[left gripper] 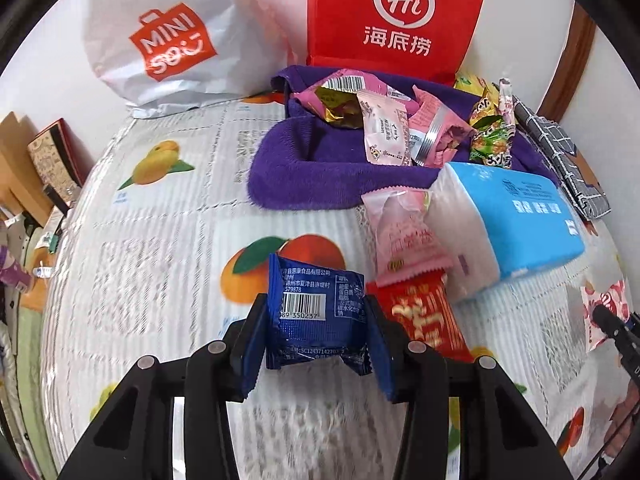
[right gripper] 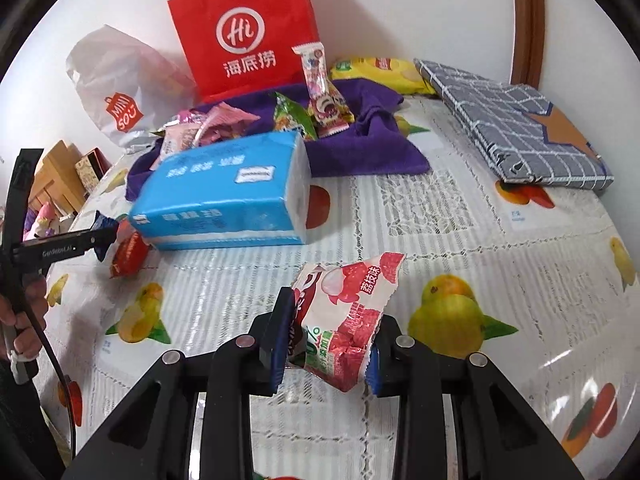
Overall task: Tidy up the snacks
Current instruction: 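Lift both held snacks and carry them toward the purple towel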
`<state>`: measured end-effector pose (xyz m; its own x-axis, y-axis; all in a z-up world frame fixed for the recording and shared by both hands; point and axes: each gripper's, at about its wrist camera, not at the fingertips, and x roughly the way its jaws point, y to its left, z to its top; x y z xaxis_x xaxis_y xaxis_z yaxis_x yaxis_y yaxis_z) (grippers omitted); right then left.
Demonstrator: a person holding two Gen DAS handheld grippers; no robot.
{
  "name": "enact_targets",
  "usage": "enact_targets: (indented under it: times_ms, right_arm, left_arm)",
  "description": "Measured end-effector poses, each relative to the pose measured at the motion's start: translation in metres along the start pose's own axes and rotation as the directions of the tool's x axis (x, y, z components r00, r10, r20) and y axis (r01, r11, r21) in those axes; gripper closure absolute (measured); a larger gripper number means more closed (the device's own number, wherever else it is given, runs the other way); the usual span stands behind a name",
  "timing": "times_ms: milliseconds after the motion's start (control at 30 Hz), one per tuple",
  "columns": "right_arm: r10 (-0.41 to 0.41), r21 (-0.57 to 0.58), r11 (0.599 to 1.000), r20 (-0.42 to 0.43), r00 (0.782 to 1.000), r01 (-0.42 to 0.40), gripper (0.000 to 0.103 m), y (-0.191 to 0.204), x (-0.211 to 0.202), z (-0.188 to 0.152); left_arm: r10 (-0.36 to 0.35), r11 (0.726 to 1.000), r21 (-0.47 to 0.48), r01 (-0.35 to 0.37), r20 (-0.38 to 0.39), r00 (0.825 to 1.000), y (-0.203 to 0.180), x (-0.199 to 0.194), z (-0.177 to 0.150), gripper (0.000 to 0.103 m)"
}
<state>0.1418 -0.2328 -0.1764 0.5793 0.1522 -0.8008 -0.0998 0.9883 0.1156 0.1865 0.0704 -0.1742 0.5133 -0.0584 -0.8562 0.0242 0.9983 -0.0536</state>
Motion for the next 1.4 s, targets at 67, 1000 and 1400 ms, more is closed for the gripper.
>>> enact_targets:
  times_ms: [67,1000,1400]
  right_arm:
    - [0.0,-0.001,1.0,0.012,1.0,0.0,0.072,0.003,-0.007,0.001]
    - [-0.006,-0.01,1.0,0.153,0.988,0.008,0.072,0.021,-0.096,-0.01]
    - [0.009,-0.012,1.0,0.197,0.98,-0.007,0.072,0.025,-0.118,-0.013]
  left_arm:
    - [-0.007,1.0,-0.005,0.008,0.007,1.0,0.0,-0.008,-0.006,0.06]
    - [-0.055,0.998,-0.014,0.057,0.142,0.988,-0.039,-0.107,-0.053,0.059]
    - [-0.075,0.997,-0.001,0.076,0.177,0.981,-0.054,-0.128,-0.056,0.059]
